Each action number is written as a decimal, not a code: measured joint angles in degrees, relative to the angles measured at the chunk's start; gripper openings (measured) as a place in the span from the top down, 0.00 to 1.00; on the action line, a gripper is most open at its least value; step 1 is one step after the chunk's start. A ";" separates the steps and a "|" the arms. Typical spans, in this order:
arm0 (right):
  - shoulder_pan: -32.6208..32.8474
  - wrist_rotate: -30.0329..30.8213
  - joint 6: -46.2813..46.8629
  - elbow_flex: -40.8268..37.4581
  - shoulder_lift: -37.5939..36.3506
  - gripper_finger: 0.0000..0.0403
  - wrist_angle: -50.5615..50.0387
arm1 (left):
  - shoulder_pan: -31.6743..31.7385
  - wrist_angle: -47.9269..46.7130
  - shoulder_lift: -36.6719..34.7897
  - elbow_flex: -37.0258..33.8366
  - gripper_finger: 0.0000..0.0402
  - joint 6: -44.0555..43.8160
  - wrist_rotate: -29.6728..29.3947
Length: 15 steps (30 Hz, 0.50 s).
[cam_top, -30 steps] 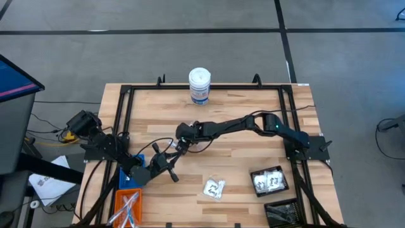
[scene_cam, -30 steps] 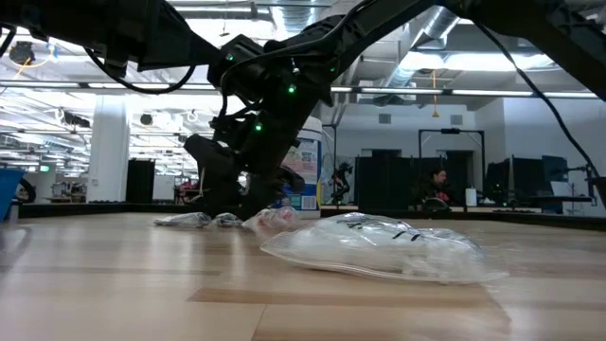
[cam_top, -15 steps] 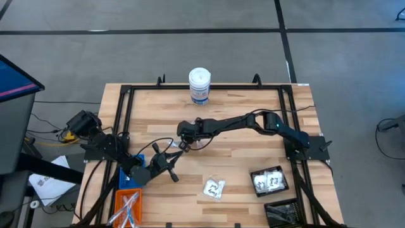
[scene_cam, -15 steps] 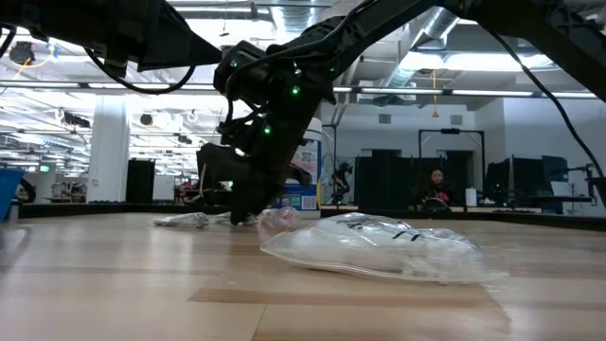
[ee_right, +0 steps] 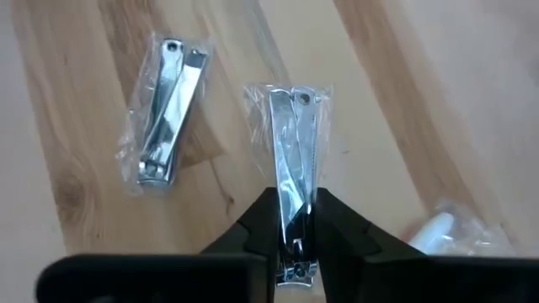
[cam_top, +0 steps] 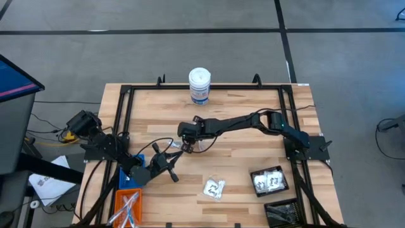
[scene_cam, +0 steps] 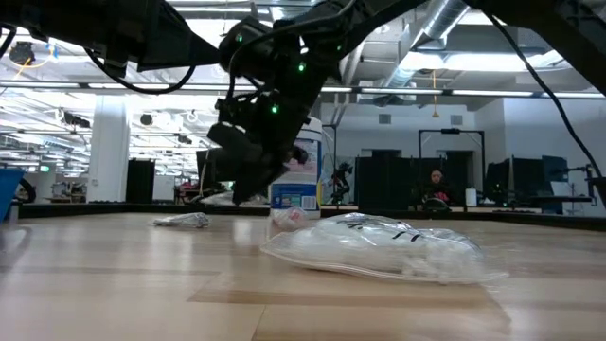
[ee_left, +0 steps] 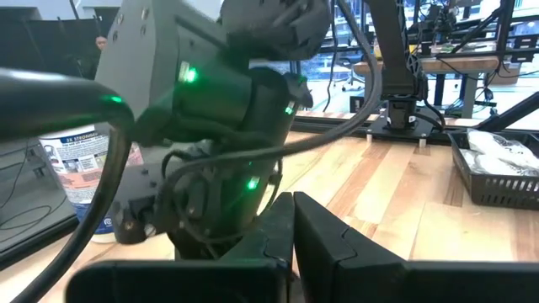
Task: Pick & Place Travel size toiletries
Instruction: Put the silver nail clipper into the blue bin
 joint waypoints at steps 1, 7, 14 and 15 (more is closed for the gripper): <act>0.26 0.56 -0.47 0.02 -0.21 0.89 -0.22 | -0.04 0.00 0.00 0.00 1.00 0.00 0.00; 0.86 1.06 -3.55 0.12 -1.21 0.90 -0.72 | -0.35 0.00 0.00 0.00 1.00 0.00 0.00; 1.53 1.95 -4.85 0.08 -3.68 0.89 -3.24 | -0.37 0.01 0.00 0.00 1.00 -0.01 -0.02; 1.87 2.64 -5.08 0.07 -4.07 0.89 -3.37 | -0.37 0.00 0.00 0.00 1.00 0.00 0.00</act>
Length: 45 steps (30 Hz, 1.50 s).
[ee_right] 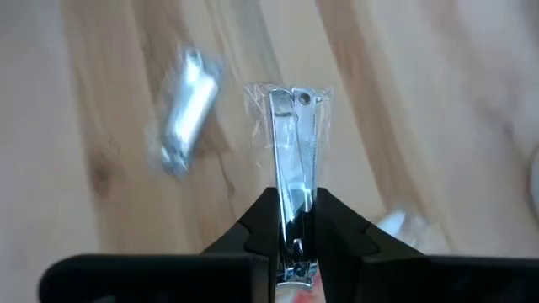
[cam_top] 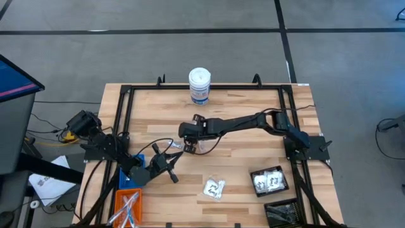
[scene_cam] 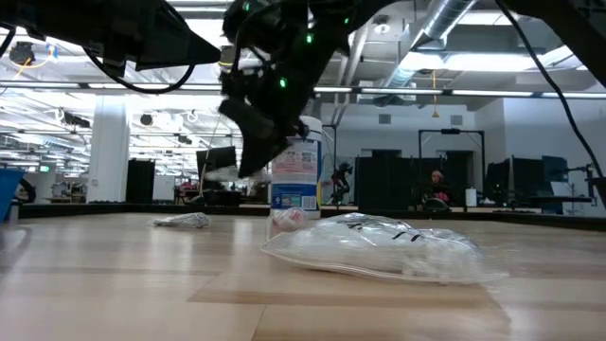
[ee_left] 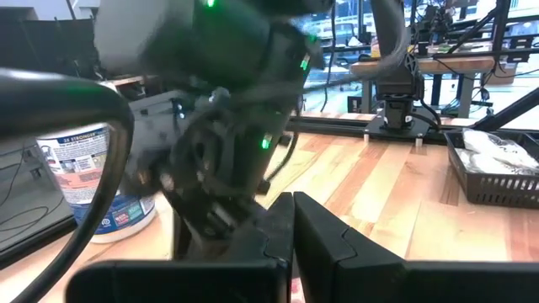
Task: Pick & Place Travel size toiletries
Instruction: Put the silver nail clipper into the blue bin
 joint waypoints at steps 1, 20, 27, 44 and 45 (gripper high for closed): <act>0.30 0.48 -0.19 0.19 -0.26 0.90 0.51 | 0.00 0.00 0.00 0.00 1.00 0.00 0.00; 3.44 5.43 -1.07 -24.34 -24.35 0.89 14.81 | -0.44 0.02 0.00 0.00 1.00 -0.92 0.02; 4.23 -7.72 -5.70 -37.91 -34.87 0.89 40.68 | -0.22 0.02 0.00 0.00 1.00 -1.05 0.15; 8.32 -33.03 -12.87 -43.16 -33.27 0.89 72.11 | 1.69 9.35 0.00 -0.02 1.00 6.91 21.41; 8.52 -33.68 -13.08 -43.20 -33.19 0.89 72.11 | 1.33 10.79 0.00 -0.02 1.00 8.42 23.32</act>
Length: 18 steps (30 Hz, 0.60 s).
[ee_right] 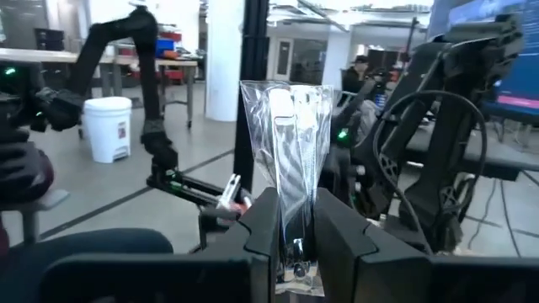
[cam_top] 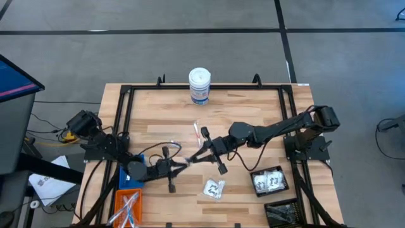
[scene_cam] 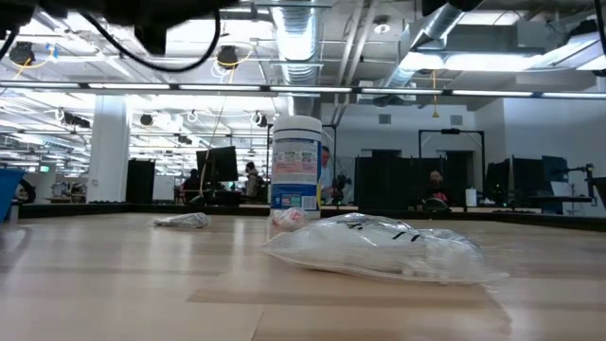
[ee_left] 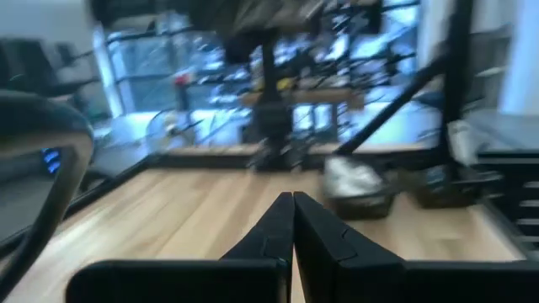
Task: Pick & Place Travel size toiletries
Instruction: Put the silver nail clipper into the blue bin
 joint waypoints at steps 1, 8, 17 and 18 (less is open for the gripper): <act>0.00 -0.43 -0.02 -0.02 0.00 0.89 0.00 | -0.50 1.50 0.00 0.00 1.00 1.41 1.09; 0.00 -1.06 -0.01 0.02 0.00 0.89 0.52 | -3.97 9.59 0.00 0.00 1.00 9.80 1.92; 2.08 2.28 0.92 0.02 0.00 0.89 0.26 | -5.24 13.19 0.00 0.00 1.00 17.92 -3.33; 2.48 3.73 0.83 0.02 0.00 0.89 0.25 | -5.10 13.24 0.00 0.00 1.00 18.71 -3.35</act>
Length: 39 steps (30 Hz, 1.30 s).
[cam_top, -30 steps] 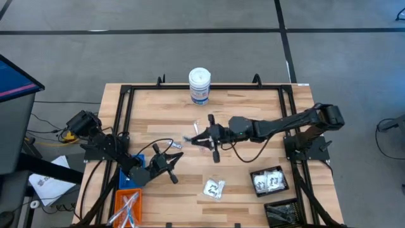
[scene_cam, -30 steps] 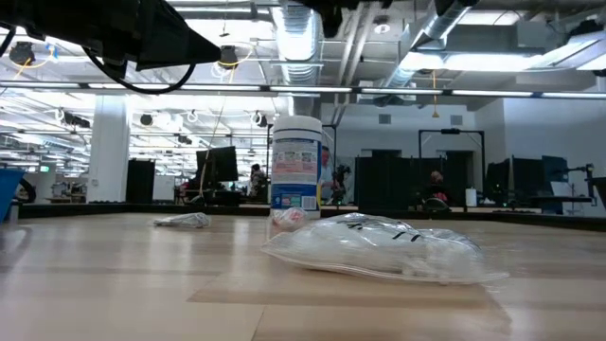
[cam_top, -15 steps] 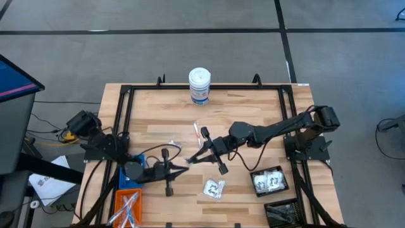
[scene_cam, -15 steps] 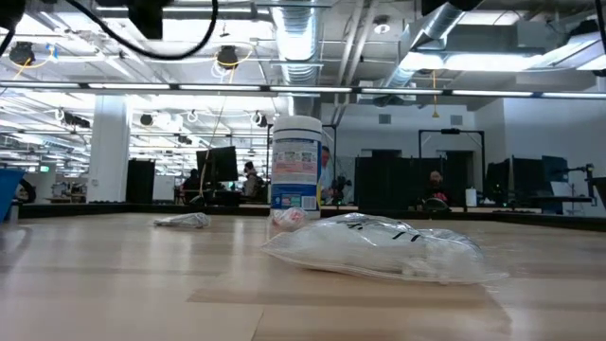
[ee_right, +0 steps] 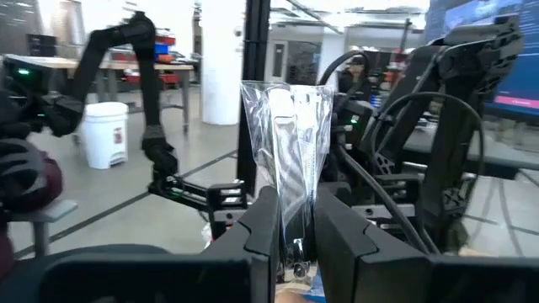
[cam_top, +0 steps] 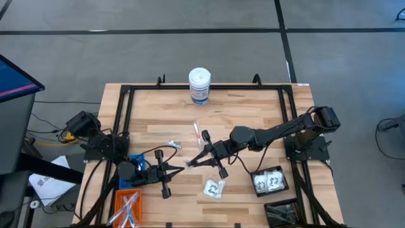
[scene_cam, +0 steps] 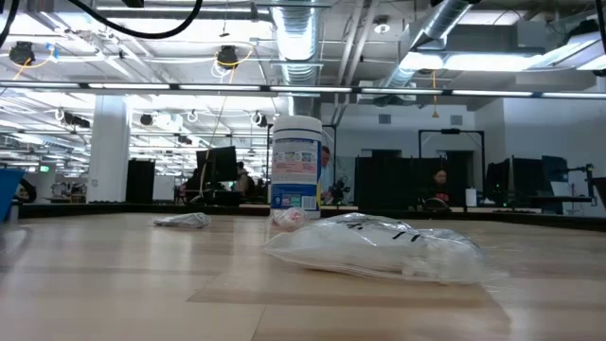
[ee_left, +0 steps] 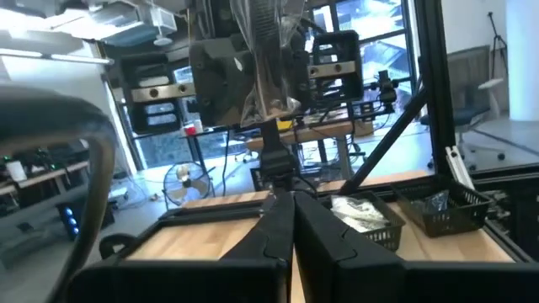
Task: Pick & Place Travel size toiletries
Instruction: Put the silver nail clipper into the blue bin
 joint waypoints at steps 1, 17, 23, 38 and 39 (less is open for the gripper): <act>0.45 1.34 -0.43 0.00 0.00 0.89 -0.14 | 0.13 0.05 0.00 0.00 1.00 0.65 0.00; 5.02 16.44 -2.32 0.00 2.81 0.89 0.55 | 3.36 3.57 -0.02 0.00 0.77 6.07 5.76; 5.02 16.33 -1.83 -0.02 8.31 0.89 8.77 | 5.03 3.79 0.00 -0.11 0.54 6.13 5.25; 5.29 20.71 -3.18 0.07 8.87 0.89 7.97 | 3.04 6.42 -4.03 -1.35 0.39 8.80 11.38; 5.36 21.02 -3.47 0.05 8.87 0.89 8.27 | 3.21 6.18 -4.63 -1.74 0.39 7.57 12.87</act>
